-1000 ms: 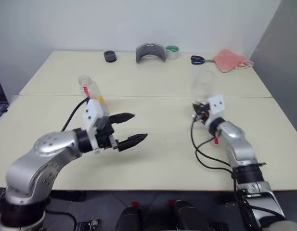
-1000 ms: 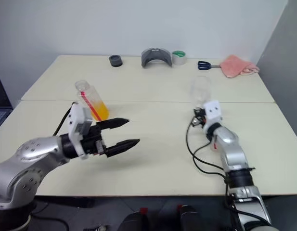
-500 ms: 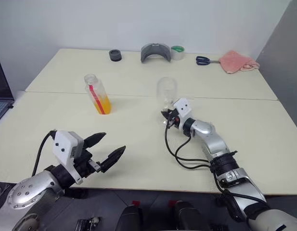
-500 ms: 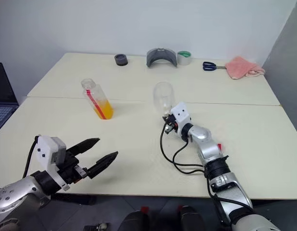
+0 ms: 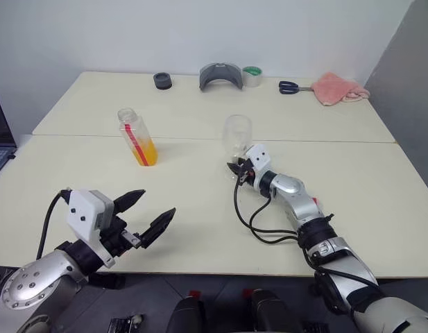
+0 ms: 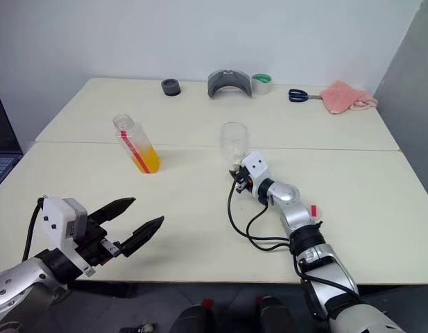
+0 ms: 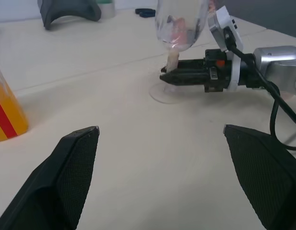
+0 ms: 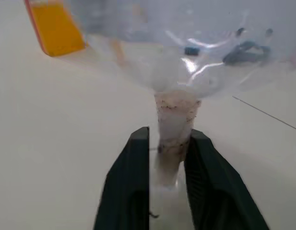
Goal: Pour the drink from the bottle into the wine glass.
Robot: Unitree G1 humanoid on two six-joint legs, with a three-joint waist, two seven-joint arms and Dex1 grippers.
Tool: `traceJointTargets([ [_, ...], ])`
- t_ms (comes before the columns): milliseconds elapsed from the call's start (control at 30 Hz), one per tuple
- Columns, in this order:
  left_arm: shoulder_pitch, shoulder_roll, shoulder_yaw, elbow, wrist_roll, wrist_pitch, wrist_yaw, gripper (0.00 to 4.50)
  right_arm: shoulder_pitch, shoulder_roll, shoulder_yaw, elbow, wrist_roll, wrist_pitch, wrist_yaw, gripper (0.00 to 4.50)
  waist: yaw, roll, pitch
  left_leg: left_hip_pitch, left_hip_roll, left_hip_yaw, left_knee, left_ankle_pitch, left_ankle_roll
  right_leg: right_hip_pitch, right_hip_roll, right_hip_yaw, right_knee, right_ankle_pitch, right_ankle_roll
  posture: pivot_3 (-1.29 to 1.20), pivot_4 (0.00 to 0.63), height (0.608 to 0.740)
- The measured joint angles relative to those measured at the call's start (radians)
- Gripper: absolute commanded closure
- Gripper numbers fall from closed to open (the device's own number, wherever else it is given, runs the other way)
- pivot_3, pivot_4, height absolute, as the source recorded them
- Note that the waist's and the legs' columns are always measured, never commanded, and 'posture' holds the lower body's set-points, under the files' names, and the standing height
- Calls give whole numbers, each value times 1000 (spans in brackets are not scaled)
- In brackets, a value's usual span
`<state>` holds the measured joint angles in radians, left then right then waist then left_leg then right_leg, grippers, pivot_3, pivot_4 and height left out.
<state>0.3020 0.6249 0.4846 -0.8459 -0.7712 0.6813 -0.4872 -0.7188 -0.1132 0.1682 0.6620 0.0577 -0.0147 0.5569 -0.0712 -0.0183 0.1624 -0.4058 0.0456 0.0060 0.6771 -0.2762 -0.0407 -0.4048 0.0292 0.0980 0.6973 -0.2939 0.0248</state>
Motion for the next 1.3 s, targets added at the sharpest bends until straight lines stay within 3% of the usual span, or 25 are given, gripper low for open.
traceJointTargets([
  [133, -21, 3, -15, 30, 2, 0, -5, 0, 51, -26, 3, -41, -9, 9, 4, 960, 1, 0, 0, 0, 0, 0, 0, 0, 0, 0, 0, 0, 0, 0, 0, 0, 150, 740],
  [233, -47, 2, -43, 60, 15, -11, -4, 0, 154, -87, -2, -217, 3, 67, 21, 24, 8, 0, 0, 0, 0, 0, 0, 0, 0, 0, -1, 0, 0, 0, 0, 0, 150, 740],
  [333, -66, -19, -64, 103, 53, -34, 11, 0, 320, -198, -32, -565, 57, 250, 53, 24, 18, 1, 0, -1, -1, -1, 0, 0, 0, 0, -1, 0, -1, 0, 0, 0, 150, 740],
  [467, -83, -49, -73, 177, 112, -65, 42, 0, 418, -324, -136, -1025, 192, 557, 49, 24, 11, 0, 1, -1, 1, -1, -1, 0, 0, 0, -1, 1, -1, 0, 0, 0, 150, 740],
  [667, -143, -96, -99, 323, 213, -140, 79, 0, 489, -445, -288, -1398, 503, 893, 66, 24, 16, -1, 0, 0, 0, -1, -1, 0, 0, 1, 3, -1, -1, -1, 0, 0, 150, 740],
  [867, -264, -116, -128, 483, 302, -201, 107, 0, 497, -525, -386, -1502, 735, 1001, 68, 24, 16, -4, 1, 0, -1, -1, -1, 0, 0, 1, 4, -1, -1, -1, 0, 0, 150, 740],
  [933, -330, -116, -137, 557, 332, -222, 108, 0, 436, -528, -389, -1497, 797, 1033, 21, 24, 14, -4, 1, 0, -1, 0, -1, 0, 0, 0, 4, 0, -1, -1, 0, 0, 150, 740],
  [1300, -482, -96, -171, 743, 408, -282, 86, 0, 370, -528, -383, -1496, 949, 1058, -166, 24, 18, -6, 1, -3, 1, -2, -1, 0, 0, -1, 2, -2, -3, -1, 0, 0, 150, 740],
])
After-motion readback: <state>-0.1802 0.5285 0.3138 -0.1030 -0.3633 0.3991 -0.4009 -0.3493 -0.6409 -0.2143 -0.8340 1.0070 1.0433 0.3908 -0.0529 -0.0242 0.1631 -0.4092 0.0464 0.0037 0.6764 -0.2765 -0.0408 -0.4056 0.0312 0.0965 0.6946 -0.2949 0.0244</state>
